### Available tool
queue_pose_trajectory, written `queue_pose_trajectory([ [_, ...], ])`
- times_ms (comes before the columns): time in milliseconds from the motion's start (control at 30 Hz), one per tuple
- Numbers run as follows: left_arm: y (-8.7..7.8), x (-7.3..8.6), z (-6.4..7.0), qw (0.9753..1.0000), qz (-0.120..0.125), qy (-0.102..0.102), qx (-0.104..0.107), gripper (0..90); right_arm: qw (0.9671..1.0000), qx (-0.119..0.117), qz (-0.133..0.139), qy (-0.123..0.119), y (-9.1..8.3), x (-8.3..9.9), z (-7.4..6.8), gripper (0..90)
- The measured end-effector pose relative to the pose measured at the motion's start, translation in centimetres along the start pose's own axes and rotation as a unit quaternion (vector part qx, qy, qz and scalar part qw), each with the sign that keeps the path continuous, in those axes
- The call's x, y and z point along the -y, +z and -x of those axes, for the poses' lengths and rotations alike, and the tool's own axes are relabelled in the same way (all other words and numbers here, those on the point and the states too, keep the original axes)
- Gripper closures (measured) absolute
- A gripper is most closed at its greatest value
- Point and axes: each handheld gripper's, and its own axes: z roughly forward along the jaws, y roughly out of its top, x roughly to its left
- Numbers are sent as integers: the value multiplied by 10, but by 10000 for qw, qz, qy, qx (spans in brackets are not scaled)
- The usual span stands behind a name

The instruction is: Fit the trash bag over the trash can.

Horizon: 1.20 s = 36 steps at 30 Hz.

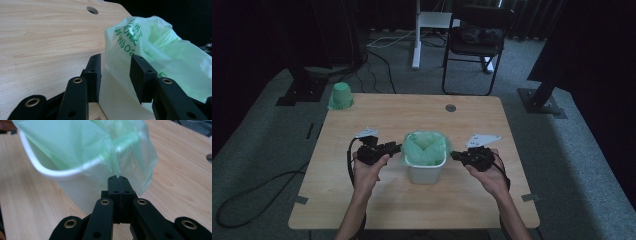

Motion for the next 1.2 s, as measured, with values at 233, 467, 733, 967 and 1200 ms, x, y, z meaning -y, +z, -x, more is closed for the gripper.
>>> queue_pose_trajectory([
  [233,2,1,-2,10000,-30,-7,-24,621,9995,-15,-263,154,9,10,9,900],
  [467,0,0,-2,10000,-15,-4,-26,613,9994,102,-255,228,5,10,10,800],
  [733,-2,-2,1,10000,25,18,10,603,9989,-48,457,-94,-29,-6,-14,621],
  [967,0,-1,4,10000,0,58,40,599,9960,-416,684,-404,-26,-18,-39,503],
  [1200,0,0,5,10000,-8,92,38,598,9961,-447,690,-320,-6,-26,-45,448],
])
